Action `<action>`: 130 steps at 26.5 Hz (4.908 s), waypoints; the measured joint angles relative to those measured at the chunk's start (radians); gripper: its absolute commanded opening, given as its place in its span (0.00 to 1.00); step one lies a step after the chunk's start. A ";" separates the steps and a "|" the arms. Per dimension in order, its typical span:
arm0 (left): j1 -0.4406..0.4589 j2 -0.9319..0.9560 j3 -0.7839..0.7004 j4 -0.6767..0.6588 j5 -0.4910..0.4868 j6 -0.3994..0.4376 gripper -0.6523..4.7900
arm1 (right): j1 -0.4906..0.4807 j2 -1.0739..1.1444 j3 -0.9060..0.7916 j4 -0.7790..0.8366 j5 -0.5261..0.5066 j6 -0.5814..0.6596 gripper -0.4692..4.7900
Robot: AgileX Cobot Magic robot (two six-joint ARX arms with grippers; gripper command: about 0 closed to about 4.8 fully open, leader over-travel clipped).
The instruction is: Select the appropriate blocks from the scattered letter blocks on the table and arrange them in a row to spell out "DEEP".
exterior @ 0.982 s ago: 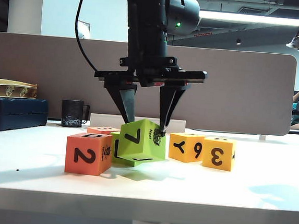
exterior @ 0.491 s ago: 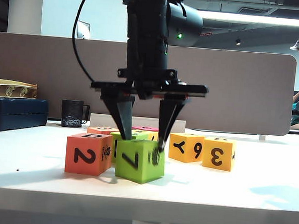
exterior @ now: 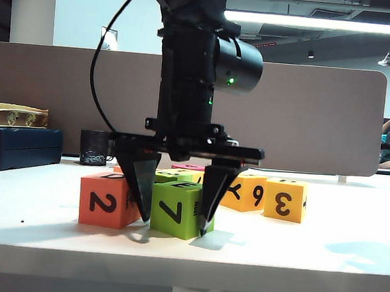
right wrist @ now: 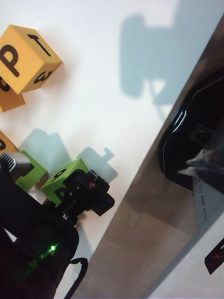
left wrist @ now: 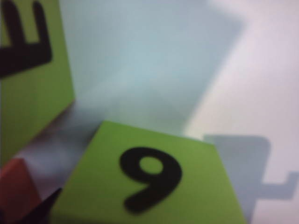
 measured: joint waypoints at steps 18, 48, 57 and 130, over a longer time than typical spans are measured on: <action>0.000 -0.100 0.004 0.035 -0.027 0.025 0.79 | 0.000 0.000 0.000 -0.001 0.000 0.000 0.08; -0.005 -0.116 0.002 0.024 0.013 0.196 0.79 | 0.000 0.000 0.000 -0.001 0.000 0.000 0.08; -0.003 -0.086 0.002 0.033 0.012 0.202 0.65 | 0.000 0.000 0.000 0.000 0.000 0.000 0.08; 0.110 -0.088 0.147 0.159 -0.172 0.396 0.70 | 0.000 0.000 0.000 0.003 0.000 -0.019 0.08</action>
